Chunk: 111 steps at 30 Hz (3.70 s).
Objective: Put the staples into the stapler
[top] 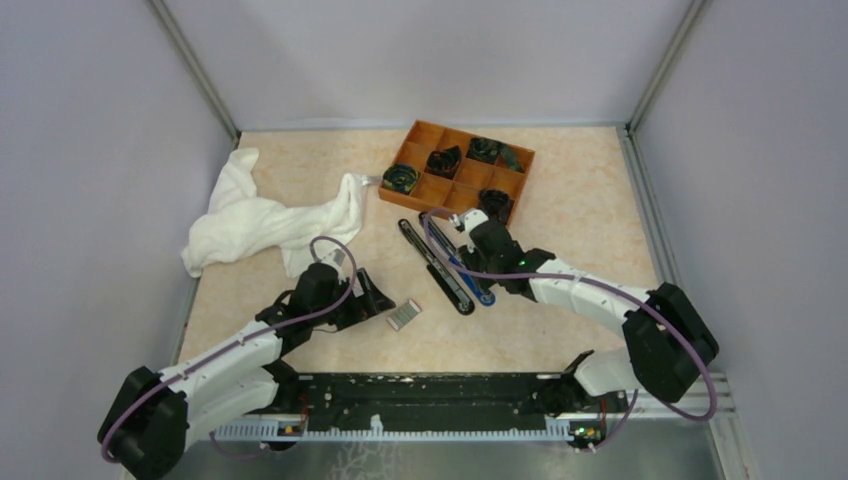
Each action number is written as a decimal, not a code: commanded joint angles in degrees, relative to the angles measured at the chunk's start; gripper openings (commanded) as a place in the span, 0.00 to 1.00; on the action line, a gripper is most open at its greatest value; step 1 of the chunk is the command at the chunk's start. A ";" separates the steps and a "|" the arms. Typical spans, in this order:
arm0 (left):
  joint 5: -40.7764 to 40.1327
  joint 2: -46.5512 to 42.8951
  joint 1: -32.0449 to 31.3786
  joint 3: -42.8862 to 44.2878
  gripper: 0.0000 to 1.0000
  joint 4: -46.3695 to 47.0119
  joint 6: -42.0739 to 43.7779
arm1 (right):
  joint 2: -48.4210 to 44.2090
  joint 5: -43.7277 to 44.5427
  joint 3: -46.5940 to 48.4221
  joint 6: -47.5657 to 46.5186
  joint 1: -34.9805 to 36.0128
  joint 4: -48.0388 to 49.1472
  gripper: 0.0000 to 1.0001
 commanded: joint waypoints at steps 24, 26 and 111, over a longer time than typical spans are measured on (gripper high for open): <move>1.76 1.03 0.08 0.62 0.99 2.06 0.27 | 9.04 7.40 5.91 3.97 -0.72 4.22 0.43; 1.83 1.12 0.09 0.61 0.99 2.14 0.27 | 9.34 7.85 5.91 4.14 -0.72 3.61 0.43; 0.47 0.42 0.09 -1.00 0.95 1.63 -3.24 | 26.22 -0.85 19.22 10.58 22.31 3.81 0.11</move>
